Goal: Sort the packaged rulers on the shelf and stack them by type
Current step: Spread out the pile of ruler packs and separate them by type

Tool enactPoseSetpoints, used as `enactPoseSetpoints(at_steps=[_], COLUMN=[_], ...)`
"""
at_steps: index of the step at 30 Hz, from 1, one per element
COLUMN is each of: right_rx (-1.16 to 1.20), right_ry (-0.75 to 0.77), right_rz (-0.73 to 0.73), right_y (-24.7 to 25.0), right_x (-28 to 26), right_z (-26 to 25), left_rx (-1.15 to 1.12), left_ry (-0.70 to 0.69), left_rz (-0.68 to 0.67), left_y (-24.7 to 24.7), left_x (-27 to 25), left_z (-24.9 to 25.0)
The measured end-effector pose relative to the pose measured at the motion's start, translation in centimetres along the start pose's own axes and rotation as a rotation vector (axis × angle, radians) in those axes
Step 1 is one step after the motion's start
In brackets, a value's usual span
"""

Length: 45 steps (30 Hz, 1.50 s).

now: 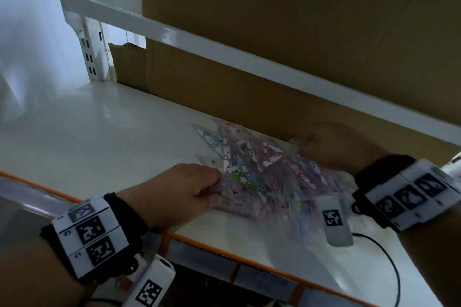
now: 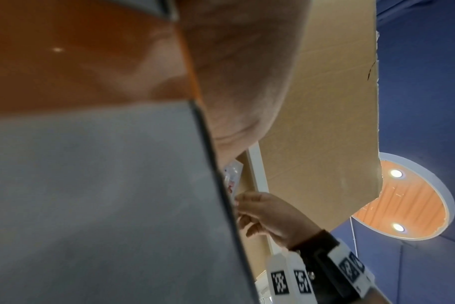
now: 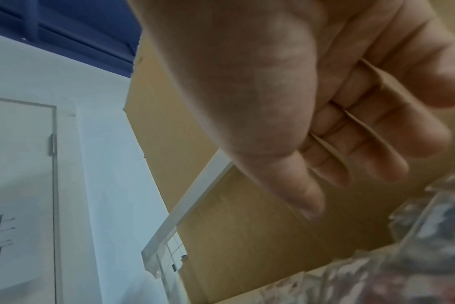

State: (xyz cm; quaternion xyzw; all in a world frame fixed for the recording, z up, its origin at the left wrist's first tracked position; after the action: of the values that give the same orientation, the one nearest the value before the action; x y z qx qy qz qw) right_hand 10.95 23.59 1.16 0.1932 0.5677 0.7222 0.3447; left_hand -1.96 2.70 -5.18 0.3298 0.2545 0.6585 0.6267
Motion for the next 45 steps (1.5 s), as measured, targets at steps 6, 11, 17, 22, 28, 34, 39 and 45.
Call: enactPoseSetpoints(at_steps=[6,11,17,22,28,34,39,45], right_rx=[-0.099,-0.055,-0.084,0.513,0.932,0.827,0.771,0.587], right_ry=[0.017,-0.023,-0.043,-0.077,-0.010,0.100,0.251,0.301], right_rz=[-0.246,-0.323,-0.221,0.085,0.363,0.291,0.190,0.109], right_y=[-1.7,-3.1,-0.8,2.8,5.7,3.6,1.4,-1.4], right_x=[4.0,4.6,4.2,1.4,-6.3,-10.5,-11.7,-11.8], right_z=[-5.1,-5.9,-3.7,-0.9,0.5,-2.8,-5.6,-8.0], left_rx=[0.019,0.039,0.034,0.027,0.014,0.050,0.053,0.071], left_ry=[0.010,0.036,0.051,0.064,0.069,0.068,0.071,0.104], left_rz=[-0.006,-0.054,-0.049,-0.053,-0.051,-0.053,-0.075,-0.159], left_y=[-0.1,-0.4,-0.4,-0.5,-0.5,-0.5,-0.6,-2.1], left_x=[0.1,0.1,0.1,0.2,0.2,0.1,-0.2,-0.8], left_z=[-0.2,-0.5,-0.5,-0.9,-1.0,-0.2,0.8,2.4])
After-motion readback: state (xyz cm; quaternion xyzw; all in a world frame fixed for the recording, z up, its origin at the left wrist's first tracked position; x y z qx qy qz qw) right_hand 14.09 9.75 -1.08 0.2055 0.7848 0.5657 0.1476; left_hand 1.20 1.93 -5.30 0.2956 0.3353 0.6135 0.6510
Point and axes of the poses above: each hand's wrist, its own x-axis towards the middle knuckle, its own y-axis out of the back of the hand, z = x × y, the point moved 10 cm from there along x, towards the middle knuckle, and after that the axes turned 13 degrees about -x, right-handed, at the moved point
